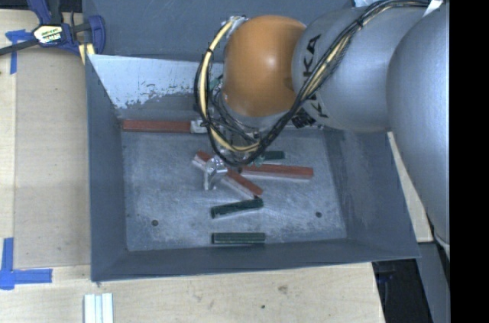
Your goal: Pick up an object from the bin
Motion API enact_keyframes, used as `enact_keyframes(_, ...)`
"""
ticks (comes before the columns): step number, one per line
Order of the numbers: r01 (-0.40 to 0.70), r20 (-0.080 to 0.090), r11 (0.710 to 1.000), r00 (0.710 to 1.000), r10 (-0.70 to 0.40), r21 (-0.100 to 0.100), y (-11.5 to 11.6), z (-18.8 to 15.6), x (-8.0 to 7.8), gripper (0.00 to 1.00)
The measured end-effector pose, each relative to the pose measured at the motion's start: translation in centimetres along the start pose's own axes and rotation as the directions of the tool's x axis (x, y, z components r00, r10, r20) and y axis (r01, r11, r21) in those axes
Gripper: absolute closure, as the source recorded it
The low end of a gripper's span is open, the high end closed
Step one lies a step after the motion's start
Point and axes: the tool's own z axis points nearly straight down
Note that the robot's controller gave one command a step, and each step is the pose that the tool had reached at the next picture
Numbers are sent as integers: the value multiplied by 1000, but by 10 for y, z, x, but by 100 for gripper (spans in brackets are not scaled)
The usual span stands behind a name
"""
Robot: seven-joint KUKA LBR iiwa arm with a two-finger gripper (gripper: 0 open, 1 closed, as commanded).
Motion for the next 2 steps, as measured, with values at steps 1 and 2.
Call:
enact_keyframes(1,88,-4,996,996,-88,2,-34,43,22,0)
enact_keyframes(2,120,22,993,993,-120,1,-78,56,-15,100)
